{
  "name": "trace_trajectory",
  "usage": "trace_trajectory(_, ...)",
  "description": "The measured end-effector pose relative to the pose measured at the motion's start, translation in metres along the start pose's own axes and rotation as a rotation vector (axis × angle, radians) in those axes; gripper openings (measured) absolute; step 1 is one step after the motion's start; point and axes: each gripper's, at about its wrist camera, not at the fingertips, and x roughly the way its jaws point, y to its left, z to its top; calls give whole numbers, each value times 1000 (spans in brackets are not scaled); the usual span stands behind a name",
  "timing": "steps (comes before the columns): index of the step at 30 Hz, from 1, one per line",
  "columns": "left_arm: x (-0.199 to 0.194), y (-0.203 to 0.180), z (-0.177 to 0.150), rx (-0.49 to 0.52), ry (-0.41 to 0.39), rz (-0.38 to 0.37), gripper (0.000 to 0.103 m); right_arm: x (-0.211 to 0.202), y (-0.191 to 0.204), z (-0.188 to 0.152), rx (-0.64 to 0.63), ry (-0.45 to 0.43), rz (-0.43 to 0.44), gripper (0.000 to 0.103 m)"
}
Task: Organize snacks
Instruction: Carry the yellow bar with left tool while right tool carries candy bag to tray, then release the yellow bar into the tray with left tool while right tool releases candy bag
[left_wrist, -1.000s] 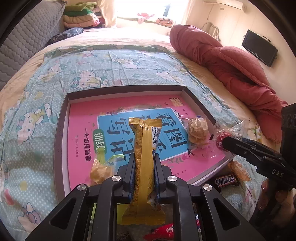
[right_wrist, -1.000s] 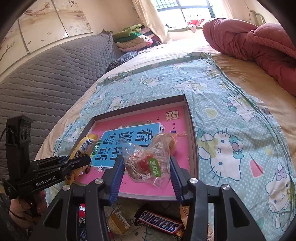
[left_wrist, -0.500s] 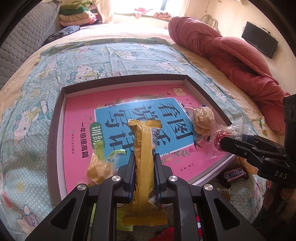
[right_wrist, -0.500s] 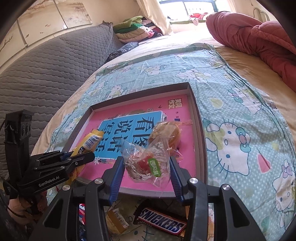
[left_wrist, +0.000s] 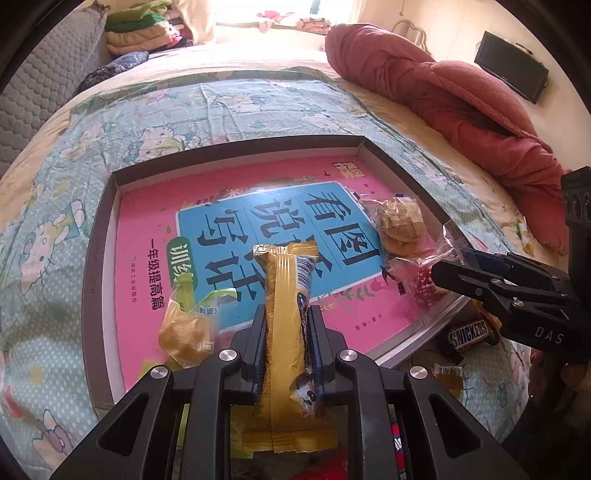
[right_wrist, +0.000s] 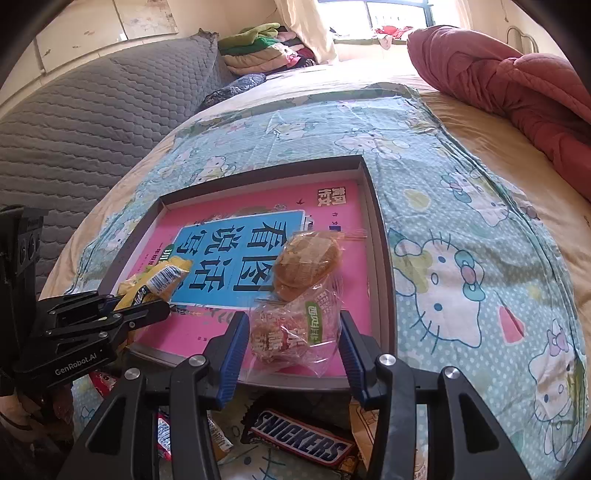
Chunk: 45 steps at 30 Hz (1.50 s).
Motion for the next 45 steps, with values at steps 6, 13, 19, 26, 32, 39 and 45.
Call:
trace_trajectory(6, -1, -3, -1, 12, 0, -9, 21, -2, -3, 1, 6, -9, -33, 49)
trace_trajectory(13, 0, -3, -1, 5, 7, -34, 32, -3, -6, 3, 21, -7, -45, 49)
trace_trajectory(19, -3, -5, 1, 6, 0, -40, 37, -5, -7, 4, 28, -11, -43, 49)
trace_trajectory(26, -13, 0, 2, 25, 1, -3, 41, -5, -8, 4, 29, -10, -46, 49)
trace_trajectory(32, -18, 10, 2, 55, -10, 71, 41, -6, -8, 5, 34, -16, -41, 49)
trace_trajectory(39, -18, 23, 4, 10, -16, 61, 41, -9, -7, 5, 35, -30, -35, 49)
trace_trajectory(45, -17, 28, 5, -20, -20, 72, 42, -12, -8, 7, 40, -46, -35, 51)
